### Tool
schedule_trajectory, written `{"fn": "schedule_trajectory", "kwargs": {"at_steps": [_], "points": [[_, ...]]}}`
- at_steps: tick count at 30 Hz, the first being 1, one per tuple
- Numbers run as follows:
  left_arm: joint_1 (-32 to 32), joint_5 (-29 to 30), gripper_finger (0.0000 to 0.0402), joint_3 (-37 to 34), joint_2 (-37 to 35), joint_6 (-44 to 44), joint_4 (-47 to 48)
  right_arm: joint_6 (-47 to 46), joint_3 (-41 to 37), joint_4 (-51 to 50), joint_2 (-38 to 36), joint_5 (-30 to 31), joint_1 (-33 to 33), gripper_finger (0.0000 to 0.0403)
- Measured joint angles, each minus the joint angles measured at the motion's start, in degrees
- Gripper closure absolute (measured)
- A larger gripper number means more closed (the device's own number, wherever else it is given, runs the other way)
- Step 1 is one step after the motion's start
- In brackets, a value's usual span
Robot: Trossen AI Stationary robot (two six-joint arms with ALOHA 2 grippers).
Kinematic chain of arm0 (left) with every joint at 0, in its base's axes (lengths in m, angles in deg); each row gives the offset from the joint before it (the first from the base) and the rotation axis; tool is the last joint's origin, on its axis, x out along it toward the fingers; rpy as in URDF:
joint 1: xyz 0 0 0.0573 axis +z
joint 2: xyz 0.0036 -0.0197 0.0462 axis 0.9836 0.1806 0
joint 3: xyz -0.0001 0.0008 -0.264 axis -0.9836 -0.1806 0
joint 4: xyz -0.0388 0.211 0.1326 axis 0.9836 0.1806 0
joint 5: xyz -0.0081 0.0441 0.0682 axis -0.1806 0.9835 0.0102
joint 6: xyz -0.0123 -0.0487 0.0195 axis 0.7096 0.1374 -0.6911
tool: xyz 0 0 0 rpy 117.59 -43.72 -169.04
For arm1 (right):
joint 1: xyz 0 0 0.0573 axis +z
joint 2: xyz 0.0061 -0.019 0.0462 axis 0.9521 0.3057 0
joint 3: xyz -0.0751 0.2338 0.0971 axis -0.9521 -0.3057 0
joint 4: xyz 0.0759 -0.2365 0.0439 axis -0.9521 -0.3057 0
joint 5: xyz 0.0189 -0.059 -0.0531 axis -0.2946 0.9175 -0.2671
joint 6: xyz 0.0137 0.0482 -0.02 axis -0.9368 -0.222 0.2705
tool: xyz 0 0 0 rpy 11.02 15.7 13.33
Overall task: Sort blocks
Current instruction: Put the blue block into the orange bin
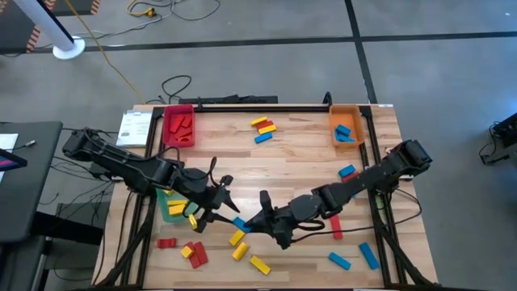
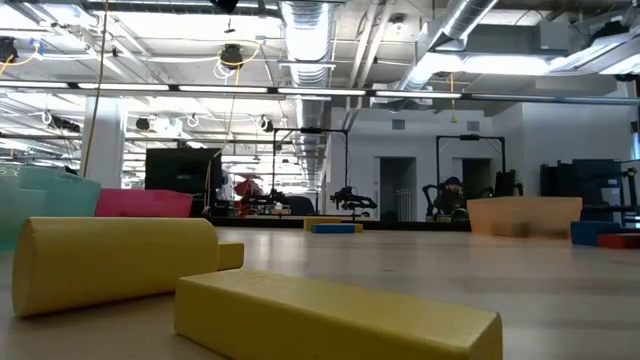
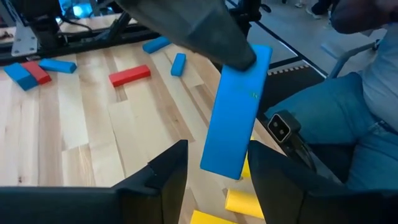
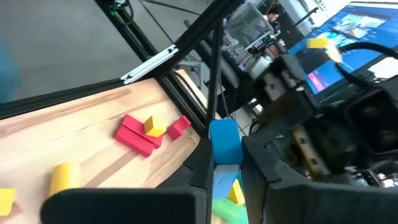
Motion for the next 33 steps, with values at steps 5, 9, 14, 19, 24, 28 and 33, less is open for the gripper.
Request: {"fn": "schedule_trajectory", "kwargs": {"at_steps": [5, 9, 14, 19, 24, 28, 33], "points": [[0.00, 0.69, 0.0237, 0.00, -1.95, -0.79, 0.45, -2.17, 0.00, -2.55, -0.11, 1.77, 0.50, 0.0342], [-0.02, 5.30, 0.0236, 0.02, -4.97, -0.34, 5.20, -5.17, 0.00, -7.96, -0.46, 8.90, 1.29, 0.0343], [-0.37, 11.55, 0.0236, 0.09, -7.76, 2.40, 14.32, -13.40, 0.00, -19.83, -2.67, 20.71, 1.84, 0.0343], [-1.83, 11.73, 0.0236, -1.31, -7.61, 4.66, 17.38, -24.89, 0.01, -34.03, -5.85, 29.63, 0.80, 0.0344], [-3.26, 11.65, 0.0236, -5.47, -6.00, 5.86, 15.02, -38.55, 0.04, -50.80, -8.60, 32.55, -2.37, 0.0344], [-4.12, 11.58, 0.0236, -8.99, -4.58, 7.18, 10.72, -48.94, 0.05, -62.51, -10.16, 32.73, -5.94, 0.0344], [-5.12, 11.58, 0.0236, -14.09, -3.42, 8.54, 1.29, -57.76, 0.06, -73.24, -11.68, 32.74, -10.68, 0.0344]]}}
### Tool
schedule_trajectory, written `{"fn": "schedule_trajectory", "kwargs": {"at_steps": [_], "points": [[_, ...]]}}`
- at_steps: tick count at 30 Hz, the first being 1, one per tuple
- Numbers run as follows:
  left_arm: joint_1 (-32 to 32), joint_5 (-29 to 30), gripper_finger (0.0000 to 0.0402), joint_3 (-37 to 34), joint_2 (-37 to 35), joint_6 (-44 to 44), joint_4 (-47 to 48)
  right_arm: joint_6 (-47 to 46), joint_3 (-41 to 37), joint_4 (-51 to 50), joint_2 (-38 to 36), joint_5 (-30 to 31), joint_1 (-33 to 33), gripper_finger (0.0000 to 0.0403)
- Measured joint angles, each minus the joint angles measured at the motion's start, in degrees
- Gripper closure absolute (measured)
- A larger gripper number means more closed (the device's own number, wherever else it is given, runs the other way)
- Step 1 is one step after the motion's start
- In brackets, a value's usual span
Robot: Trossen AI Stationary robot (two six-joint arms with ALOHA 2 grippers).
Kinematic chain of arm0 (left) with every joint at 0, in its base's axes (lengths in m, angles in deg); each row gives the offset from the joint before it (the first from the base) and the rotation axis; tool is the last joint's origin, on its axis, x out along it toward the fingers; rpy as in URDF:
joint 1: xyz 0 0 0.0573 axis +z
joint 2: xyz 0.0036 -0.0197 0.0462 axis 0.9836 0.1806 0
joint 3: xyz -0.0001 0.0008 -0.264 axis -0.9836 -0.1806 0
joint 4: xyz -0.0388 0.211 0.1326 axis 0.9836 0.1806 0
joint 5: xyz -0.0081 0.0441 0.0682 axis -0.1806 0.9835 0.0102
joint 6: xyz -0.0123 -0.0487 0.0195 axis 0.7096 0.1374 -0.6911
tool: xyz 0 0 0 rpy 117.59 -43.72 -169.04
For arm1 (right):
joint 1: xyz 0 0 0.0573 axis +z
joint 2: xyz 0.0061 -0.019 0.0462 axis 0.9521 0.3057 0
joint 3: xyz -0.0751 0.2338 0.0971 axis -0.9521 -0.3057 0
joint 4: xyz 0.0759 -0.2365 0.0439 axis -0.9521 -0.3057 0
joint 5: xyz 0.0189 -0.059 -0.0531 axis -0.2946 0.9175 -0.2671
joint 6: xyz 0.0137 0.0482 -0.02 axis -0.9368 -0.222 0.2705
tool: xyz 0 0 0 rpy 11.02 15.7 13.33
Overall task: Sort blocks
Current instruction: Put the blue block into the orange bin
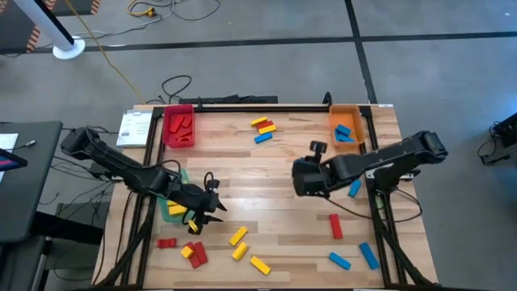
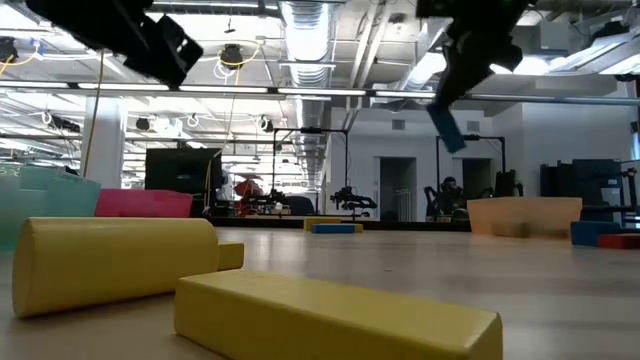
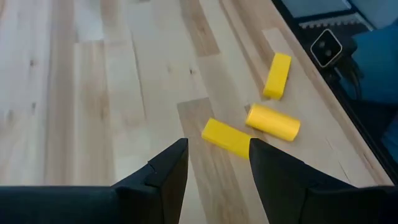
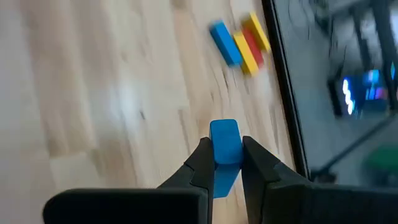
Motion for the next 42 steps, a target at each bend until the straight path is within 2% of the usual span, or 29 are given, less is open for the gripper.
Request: {"fn": "schedule_trajectory", "kwargs": {"at_steps": [9, 21, 27, 34, 42], "points": [[-1.83, 0.00, 0.0236, -8.46, -0.04, 2.59, -15.91, -5.80, 0.00, -8.42, -3.43, -0.02, -9.70, 0.0344], [-6.04, 0.01, 0.0236, -13.18, 0.00, 3.43, -24.29, -6.22, 0.00, -14.55, -5.39, -1.50, -22.88, 0.0344], [-7.50, 0.34, 0.0236, -13.32, 6.51, 3.72, -28.55, -5.72, -0.83, -14.52, -5.36, -4.60, -29.40, 0.0344], [-7.45, 3.94, 0.0235, -11.60, 15.86, 6.31, -31.91, -4.14, -5.56, -12.08, -5.34, -8.76, -36.98, 0.0344], [-7.52, 4.20, 0.0235, -10.24, 18.69, 8.33, -31.89, -2.86, -11.40, -8.06, -5.36, -9.61, -43.74, 0.0344]]}}
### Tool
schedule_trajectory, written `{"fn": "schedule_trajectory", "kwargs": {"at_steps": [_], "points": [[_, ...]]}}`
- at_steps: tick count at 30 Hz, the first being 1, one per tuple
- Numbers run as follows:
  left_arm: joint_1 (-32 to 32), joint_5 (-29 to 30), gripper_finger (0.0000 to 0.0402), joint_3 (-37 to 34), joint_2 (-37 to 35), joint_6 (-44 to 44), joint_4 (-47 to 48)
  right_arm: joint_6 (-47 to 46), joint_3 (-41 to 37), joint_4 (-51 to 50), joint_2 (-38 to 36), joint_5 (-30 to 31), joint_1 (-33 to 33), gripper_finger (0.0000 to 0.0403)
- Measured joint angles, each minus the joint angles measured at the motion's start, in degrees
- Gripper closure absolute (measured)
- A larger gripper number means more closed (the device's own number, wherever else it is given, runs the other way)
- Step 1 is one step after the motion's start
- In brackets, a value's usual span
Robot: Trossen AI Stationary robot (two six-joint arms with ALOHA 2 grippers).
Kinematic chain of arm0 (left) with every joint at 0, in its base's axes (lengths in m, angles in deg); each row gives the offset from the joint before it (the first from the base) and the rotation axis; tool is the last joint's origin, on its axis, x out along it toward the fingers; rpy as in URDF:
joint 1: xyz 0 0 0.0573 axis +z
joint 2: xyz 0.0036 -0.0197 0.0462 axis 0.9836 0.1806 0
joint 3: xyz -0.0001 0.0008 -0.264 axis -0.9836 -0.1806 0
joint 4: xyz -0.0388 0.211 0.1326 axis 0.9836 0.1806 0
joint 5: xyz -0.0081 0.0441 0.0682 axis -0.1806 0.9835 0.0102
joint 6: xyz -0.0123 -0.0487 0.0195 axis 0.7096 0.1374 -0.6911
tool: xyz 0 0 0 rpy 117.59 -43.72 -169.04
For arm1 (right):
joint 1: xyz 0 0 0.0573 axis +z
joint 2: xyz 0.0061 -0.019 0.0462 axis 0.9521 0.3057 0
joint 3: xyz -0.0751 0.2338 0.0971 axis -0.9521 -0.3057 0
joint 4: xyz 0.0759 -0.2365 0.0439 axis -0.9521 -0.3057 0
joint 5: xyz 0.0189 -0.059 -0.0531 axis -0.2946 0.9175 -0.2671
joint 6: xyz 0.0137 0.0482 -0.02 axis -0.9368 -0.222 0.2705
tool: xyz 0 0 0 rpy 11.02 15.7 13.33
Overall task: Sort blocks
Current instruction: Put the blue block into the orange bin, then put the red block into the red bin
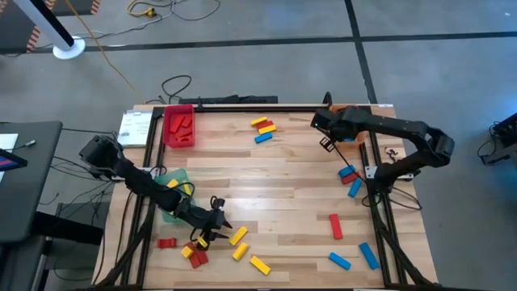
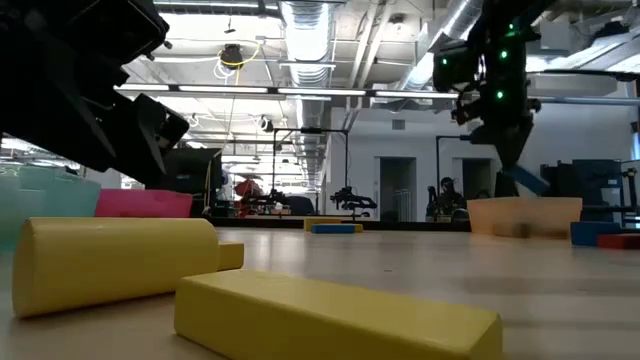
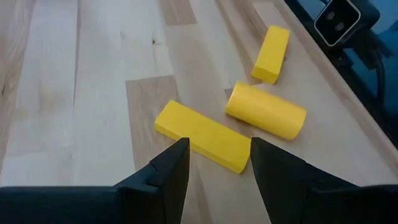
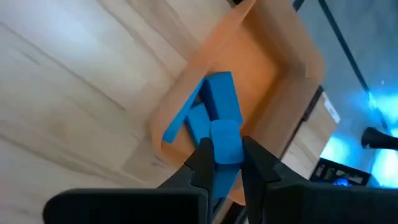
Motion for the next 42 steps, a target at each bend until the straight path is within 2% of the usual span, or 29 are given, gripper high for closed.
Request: {"fn": "schedule_trajectory", "kwargs": {"at_steps": [7, 13, 20, 28, 38, 42], "points": [[-0.02, -0.02, 0.0235, 0.00, 0.02, 2.64, 0.09, 3.62, -4.06, 7.18, 0.02, -3.03, -6.13, 0.0344], [-0.09, -0.07, 0.0235, 0.00, 0.02, 5.74, 0.05, 5.10, -7.28, 11.41, 0.02, -9.10, -11.48, 0.0344], [-0.24, -0.07, 0.0235, 0.00, 0.02, 7.03, 0.03, 6.18, -11.00, 14.60, 0.09, -11.47, -14.05, 0.0327], [-0.26, 1.19, 0.0235, 0.11, 0.02, 7.44, -0.02, 6.79, -12.46, 17.25, 0.04, -11.44, -14.01, 0.0284], [-0.26, 1.51, 0.0235, 0.11, 0.02, 7.85, 0.05, 6.38, -12.46, 17.29, 0.03, -11.32, -13.99, 0.0185], [-0.36, 1.42, 0.0235, 0.11, 0.02, 7.79, 0.09, 6.35, -12.46, 17.29, 0.02, -11.20, -13.99, 0.0166]]}}
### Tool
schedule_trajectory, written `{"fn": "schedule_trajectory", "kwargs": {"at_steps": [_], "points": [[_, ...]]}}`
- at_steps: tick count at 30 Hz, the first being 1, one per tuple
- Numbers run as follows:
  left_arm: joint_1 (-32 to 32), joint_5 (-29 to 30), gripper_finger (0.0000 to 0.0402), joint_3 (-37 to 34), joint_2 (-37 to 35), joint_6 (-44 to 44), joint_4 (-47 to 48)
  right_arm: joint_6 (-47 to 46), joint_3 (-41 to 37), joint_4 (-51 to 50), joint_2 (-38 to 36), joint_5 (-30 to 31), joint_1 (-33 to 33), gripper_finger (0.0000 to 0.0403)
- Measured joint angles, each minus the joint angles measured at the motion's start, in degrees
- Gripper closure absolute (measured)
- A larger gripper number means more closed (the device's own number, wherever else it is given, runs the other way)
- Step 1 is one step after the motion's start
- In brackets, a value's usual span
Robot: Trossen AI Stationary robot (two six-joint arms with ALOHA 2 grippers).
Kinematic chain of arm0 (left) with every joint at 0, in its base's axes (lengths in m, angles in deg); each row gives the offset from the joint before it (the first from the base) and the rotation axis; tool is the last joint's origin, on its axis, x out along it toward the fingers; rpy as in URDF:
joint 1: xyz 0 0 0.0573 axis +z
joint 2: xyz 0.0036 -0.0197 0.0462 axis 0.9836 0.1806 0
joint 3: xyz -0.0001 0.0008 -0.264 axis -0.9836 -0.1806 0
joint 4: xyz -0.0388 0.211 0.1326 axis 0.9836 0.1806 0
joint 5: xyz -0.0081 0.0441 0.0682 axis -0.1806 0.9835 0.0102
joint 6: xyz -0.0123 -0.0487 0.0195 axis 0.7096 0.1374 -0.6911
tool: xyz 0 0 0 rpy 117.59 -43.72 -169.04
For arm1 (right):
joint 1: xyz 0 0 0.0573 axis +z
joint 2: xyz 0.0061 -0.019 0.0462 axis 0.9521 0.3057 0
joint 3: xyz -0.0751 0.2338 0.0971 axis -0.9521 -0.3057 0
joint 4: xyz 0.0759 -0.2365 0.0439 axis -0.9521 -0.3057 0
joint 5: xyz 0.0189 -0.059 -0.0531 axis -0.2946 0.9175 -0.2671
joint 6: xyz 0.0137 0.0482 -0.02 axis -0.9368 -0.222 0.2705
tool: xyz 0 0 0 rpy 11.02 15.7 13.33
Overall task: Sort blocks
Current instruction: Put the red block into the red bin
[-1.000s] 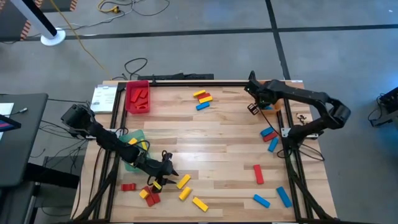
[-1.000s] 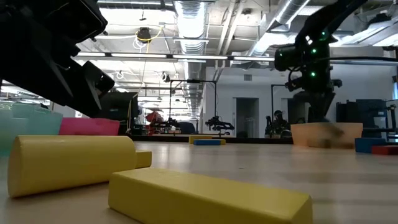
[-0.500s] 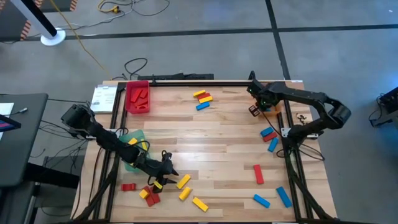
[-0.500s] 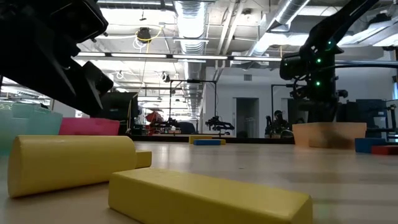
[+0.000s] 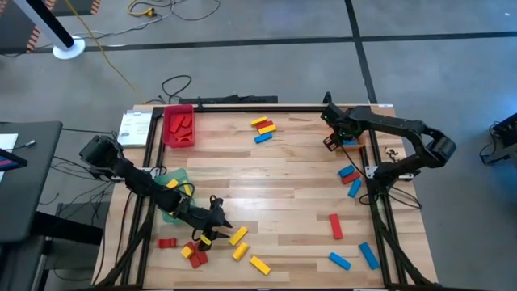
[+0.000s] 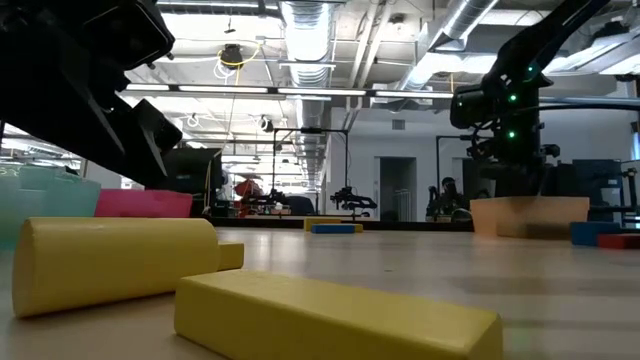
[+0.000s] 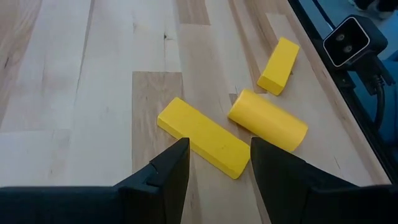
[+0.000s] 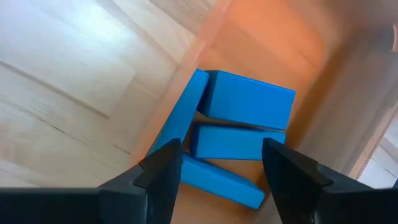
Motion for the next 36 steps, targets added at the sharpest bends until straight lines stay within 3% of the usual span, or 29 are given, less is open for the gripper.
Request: {"fn": "schedule_trajectory", "kwargs": {"at_steps": [8, 16, 21, 28, 36], "points": [[-2.32, -0.40, 0.0235, 2.34, 0.00, -0.33, 1.67, 0.24, 0.02, 0.56, -5.37, 0.17, 0.15, 0.0163], [-4.49, 7.12, 0.0233, 4.94, 0.00, 1.92, 6.59, 0.67, 0.02, 1.11, -16.07, -0.86, 3.62, 0.0163], [-4.47, 9.50, 0.0200, 4.92, 0.00, 4.69, 8.32, 0.74, 0.06, 2.36, -21.07, -4.33, 8.39, 0.0163], [-4.49, 9.40, 0.0140, 4.92, 0.08, 7.98, 7.29, -0.99, 0.07, 2.32, -24.50, -4.48, 15.10, 0.0162], [-4.44, 6.58, 0.0120, 6.16, 8.10, 10.09, 2.14, -2.78, 0.07, 2.76, -24.76, -4.47, 20.75, 0.0162]]}}
